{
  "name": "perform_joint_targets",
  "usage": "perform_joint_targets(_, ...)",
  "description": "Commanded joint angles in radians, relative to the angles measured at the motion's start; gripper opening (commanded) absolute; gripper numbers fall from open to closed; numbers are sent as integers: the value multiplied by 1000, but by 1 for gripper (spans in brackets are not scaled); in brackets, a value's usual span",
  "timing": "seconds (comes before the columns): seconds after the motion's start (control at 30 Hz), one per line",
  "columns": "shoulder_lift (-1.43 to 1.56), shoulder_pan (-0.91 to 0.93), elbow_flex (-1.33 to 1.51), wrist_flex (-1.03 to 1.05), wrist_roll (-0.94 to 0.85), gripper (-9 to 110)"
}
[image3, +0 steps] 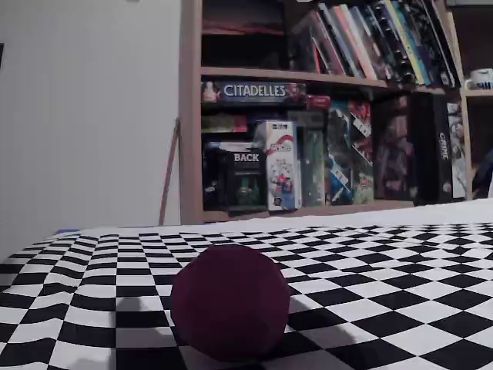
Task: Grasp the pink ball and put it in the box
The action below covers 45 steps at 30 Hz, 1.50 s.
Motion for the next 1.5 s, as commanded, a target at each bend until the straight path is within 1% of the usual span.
perform_joint_targets(0.0,-41,-2,8,-32,-11,30)
perform_joint_targets(0.2,-124,-5,8,-95,-26,30)
perform_joint_targets(0.7,-262,-9,8,-140,-67,30)
perform_joint_targets(1.47,-405,0,3,-141,-81,30)
